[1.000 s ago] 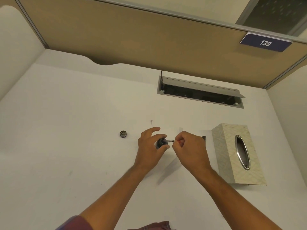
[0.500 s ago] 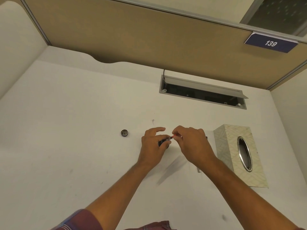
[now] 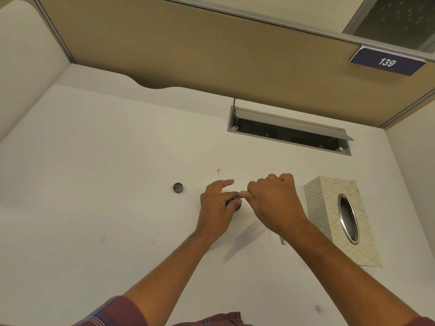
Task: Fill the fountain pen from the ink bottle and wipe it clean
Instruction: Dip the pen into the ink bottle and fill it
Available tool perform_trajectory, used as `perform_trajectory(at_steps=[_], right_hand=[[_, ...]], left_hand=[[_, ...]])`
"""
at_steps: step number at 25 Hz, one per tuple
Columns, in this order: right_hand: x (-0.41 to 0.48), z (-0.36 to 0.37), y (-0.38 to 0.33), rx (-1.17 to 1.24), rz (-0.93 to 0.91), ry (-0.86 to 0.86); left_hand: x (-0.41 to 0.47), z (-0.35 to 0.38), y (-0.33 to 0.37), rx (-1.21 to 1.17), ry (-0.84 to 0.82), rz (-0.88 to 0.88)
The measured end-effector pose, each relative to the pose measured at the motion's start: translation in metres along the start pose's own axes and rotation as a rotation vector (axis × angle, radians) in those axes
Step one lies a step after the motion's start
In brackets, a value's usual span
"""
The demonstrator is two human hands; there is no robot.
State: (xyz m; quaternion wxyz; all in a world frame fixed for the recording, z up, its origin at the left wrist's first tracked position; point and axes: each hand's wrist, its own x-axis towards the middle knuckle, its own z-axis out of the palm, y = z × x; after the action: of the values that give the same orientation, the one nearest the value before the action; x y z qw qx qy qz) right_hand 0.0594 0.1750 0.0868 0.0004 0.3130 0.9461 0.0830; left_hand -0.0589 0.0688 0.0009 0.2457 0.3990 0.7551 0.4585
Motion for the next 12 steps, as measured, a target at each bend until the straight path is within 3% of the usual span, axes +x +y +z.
perform_trajectory(at_steps=[5, 12], right_hand=[[0.0013, 0.0034, 0.0001, 0.127, 0.043, -0.091], [-0.0001, 0.0048, -0.0024, -0.024, 0.018, -0.008]], left_hand=[[-0.0004, 0.0004, -0.0026, -0.061, -0.042, -0.024], [-0.0007, -0.0007, -0.0027, 0.005, -0.017, 0.019]])
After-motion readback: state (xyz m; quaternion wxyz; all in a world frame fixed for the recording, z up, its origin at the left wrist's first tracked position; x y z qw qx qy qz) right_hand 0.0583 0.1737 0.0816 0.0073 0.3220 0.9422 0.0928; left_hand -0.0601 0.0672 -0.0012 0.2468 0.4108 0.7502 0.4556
